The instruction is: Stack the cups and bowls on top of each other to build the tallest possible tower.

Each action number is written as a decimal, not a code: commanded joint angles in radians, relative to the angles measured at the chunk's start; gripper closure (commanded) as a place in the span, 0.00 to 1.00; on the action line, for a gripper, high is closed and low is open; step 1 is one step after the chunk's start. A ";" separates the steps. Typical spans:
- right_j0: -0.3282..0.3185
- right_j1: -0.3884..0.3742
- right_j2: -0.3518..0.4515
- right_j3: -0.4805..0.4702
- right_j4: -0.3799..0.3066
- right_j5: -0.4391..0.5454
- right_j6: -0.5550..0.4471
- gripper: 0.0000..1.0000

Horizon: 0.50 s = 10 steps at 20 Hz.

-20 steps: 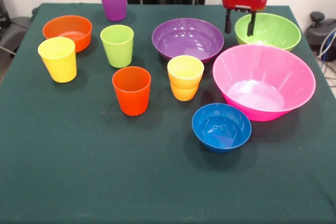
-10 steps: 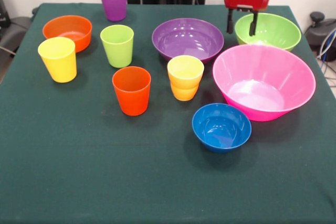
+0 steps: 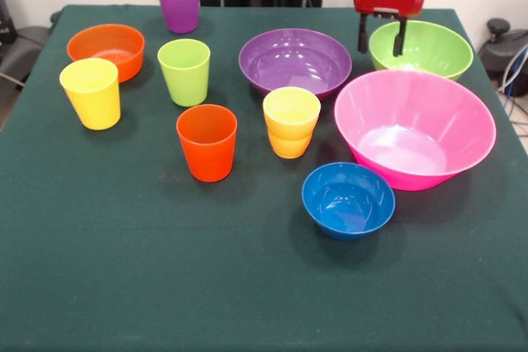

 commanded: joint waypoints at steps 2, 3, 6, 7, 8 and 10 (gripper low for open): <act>0.002 0.018 0.072 -0.011 -0.003 0.079 0.106 0.00; -0.001 0.020 0.075 -0.011 -0.011 0.062 0.105 1.00; -0.005 0.021 0.079 -0.012 -0.017 0.068 0.097 1.00; -0.005 0.020 0.079 -0.011 -0.018 0.064 0.098 1.00; -0.006 0.020 0.080 -0.009 -0.019 0.060 0.100 1.00; 0.005 0.016 0.066 -0.009 -0.011 0.054 0.107 1.00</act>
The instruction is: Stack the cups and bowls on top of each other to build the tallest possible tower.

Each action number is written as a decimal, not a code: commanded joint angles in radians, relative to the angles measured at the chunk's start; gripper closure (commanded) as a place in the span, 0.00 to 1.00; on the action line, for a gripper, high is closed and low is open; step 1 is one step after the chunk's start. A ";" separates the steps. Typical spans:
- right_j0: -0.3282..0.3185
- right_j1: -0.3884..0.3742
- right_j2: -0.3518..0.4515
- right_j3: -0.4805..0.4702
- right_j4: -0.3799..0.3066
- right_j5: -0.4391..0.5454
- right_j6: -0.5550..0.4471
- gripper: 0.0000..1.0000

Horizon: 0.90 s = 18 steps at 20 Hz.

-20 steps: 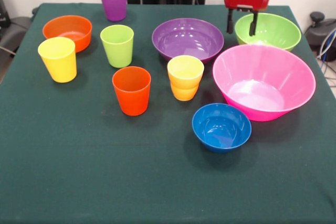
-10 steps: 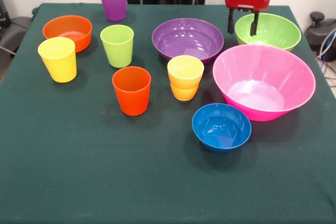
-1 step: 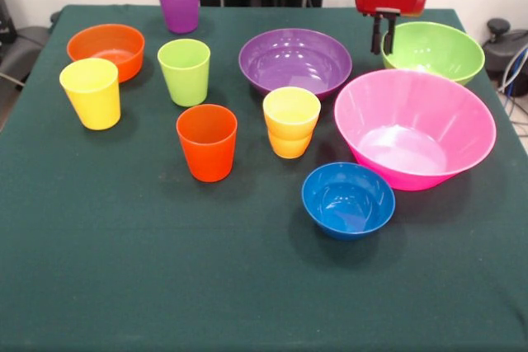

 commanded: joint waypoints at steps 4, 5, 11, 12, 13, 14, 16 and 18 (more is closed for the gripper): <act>0.008 0.020 0.054 -0.008 -0.009 0.043 0.113 1.00; 0.011 0.022 0.052 -0.008 -0.008 0.040 0.114 1.00; 0.023 0.013 0.045 -0.004 0.000 0.040 0.121 1.00; 0.024 0.011 0.044 -0.003 0.001 0.041 0.122 1.00; 0.026 0.008 0.043 -0.002 0.003 0.042 0.123 1.00; 0.025 0.003 0.042 -0.001 0.004 0.047 0.123 1.00; 0.029 -0.029 0.039 0.010 0.010 0.080 0.120 1.00; 0.034 -0.061 0.034 0.019 0.016 0.112 0.116 1.00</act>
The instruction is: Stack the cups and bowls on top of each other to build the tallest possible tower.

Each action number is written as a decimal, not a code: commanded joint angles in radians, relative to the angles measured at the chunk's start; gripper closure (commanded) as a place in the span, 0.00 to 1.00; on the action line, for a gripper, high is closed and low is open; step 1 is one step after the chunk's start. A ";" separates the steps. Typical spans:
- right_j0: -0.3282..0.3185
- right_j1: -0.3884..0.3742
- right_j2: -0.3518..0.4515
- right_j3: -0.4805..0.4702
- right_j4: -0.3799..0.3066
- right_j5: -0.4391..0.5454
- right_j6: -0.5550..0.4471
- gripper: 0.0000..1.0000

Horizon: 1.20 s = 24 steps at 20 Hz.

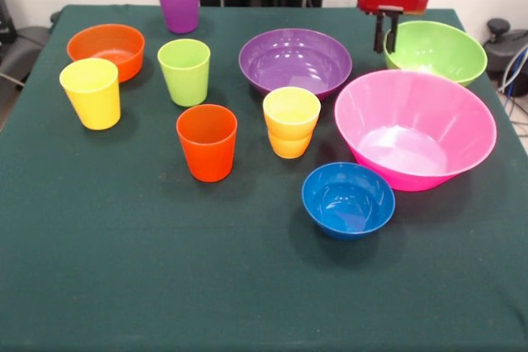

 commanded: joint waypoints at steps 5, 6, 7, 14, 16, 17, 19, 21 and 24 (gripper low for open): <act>0.033 -0.087 0.012 0.022 0.019 0.167 0.103 1.00; 0.035 -0.084 0.006 0.014 0.020 0.172 0.100 1.00; 0.048 -0.079 -0.013 0.005 0.025 0.176 0.100 1.00; 0.081 -0.065 -0.065 -0.014 0.026 0.173 0.112 1.00; 0.106 -0.058 -0.092 -0.026 0.033 0.173 0.118 1.00; 0.120 -0.055 -0.108 -0.032 0.037 0.172 0.121 1.00; 0.158 -0.048 -0.155 -0.044 0.042 0.159 0.125 1.00; 0.182 -0.043 -0.194 -0.056 0.042 0.148 0.123 1.00; 0.197 -0.051 -0.232 -0.064 0.035 0.152 0.113 1.00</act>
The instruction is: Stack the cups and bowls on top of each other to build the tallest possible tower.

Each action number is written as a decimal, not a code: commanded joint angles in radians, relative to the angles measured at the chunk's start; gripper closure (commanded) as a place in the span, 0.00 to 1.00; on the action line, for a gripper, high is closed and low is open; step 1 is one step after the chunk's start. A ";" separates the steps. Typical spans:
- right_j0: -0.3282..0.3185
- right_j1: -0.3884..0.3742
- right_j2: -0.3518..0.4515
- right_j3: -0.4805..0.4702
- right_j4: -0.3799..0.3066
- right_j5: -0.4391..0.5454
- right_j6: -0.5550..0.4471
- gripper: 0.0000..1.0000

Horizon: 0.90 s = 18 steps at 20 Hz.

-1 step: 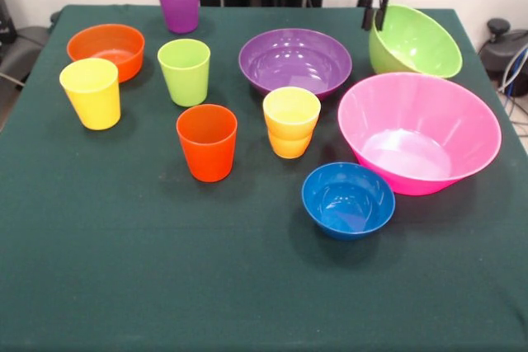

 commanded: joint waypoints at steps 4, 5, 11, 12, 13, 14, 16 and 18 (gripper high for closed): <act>0.050 -0.017 -0.088 -0.064 0.024 0.102 0.098 1.00; 0.051 -0.035 -0.093 -0.059 0.021 0.119 0.094 1.00; 0.046 -0.108 -0.093 -0.028 0.014 0.197 0.083 1.00; 0.048 -0.120 -0.097 -0.029 0.013 0.213 0.080 1.00; 0.036 -0.137 -0.089 -0.023 0.011 0.235 0.075 1.00; 0.031 -0.140 -0.085 -0.032 0.011 0.252 0.071 1.00; 0.003 -0.153 -0.064 -0.031 0.004 0.270 0.059 1.00; -0.001 -0.161 -0.061 -0.033 0.001 0.287 0.057 1.00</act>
